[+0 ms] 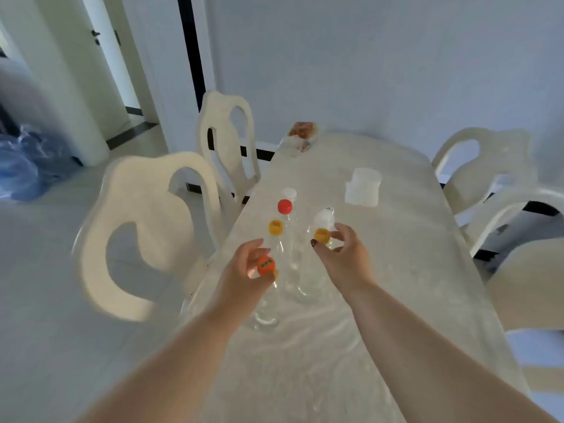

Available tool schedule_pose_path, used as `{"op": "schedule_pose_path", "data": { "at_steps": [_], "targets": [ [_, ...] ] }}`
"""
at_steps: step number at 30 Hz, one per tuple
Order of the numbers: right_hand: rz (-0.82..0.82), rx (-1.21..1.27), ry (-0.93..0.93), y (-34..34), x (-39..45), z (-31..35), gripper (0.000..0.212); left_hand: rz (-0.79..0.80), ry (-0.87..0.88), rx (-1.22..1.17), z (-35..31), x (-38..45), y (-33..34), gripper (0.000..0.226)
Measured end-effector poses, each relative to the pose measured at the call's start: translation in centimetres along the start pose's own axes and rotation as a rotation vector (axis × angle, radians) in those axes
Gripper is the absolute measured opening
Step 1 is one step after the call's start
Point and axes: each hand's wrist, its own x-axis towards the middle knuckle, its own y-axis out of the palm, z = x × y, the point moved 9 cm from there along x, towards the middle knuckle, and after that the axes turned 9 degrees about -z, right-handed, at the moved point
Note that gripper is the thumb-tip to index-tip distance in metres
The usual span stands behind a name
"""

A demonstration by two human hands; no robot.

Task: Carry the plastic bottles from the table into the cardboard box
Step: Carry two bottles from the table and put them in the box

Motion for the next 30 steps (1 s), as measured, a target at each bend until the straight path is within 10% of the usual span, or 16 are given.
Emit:
{"op": "schedule_pose_path", "data": {
  "at_steps": [5, 17, 30],
  "targets": [
    [-0.011, 0.068, 0.136, 2.5, 2.0, -1.3, 0.023, 0.176, -0.068, -0.103, 1.2, 0.6, 1.4, 0.035],
    [-0.044, 0.101, 0.026, 2.1, 0.5, -1.8, 0.011, 0.319, 0.121, 0.064, -0.3, 1.2, 2.9, 0.006],
    [-0.299, 0.235, 0.053, -17.8, -8.6, -2.7, 0.012, 0.539, 0.319, 0.02, -12.7, -5.9, 9.6, 0.034]
  ]
}}
